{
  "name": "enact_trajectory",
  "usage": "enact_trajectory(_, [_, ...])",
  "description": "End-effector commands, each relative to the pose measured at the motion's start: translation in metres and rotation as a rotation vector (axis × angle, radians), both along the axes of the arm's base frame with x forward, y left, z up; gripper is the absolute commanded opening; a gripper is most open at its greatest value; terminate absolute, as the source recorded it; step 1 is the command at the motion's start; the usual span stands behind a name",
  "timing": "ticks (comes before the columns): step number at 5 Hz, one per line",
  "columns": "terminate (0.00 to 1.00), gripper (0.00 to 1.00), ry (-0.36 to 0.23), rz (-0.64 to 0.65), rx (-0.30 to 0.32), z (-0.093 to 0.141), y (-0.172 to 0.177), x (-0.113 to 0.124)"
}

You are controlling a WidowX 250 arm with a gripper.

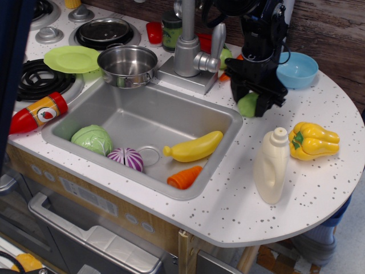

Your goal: Put broccoli in pot or pan

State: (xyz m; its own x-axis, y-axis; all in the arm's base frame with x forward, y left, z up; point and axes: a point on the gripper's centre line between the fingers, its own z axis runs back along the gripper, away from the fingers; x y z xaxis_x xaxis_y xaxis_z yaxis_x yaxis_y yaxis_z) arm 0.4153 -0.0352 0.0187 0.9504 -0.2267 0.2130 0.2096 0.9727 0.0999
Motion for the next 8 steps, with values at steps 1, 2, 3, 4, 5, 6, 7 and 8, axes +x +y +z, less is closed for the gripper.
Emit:
enact_trajectory(1, [0.0,0.0,-0.052,0.092,0.168,0.087,0.042,-0.014])
enact_trajectory(2, [0.0,0.0,-0.067,0.161,0.282,0.108,0.077,-0.023])
enact_trajectory(3, [0.0,0.0,-0.07,0.192,0.317,0.118,0.115,-0.029])
enact_trajectory(4, [0.0,0.0,-0.098,0.18,0.337,0.114,0.148,-0.027])
enact_trajectory(5, [0.0,0.0,-0.124,0.159,0.335,0.097,0.171,-0.023])
enact_trajectory(6, [0.0,1.0,-0.098,0.144,0.322,0.085,0.176,-0.02])
enact_trajectory(7, [0.0,1.0,-0.098,0.144,0.322,0.085,0.176,-0.02])
enact_trajectory(8, [0.0,1.0,-0.098,0.144,0.322,0.085,0.176,-0.02])
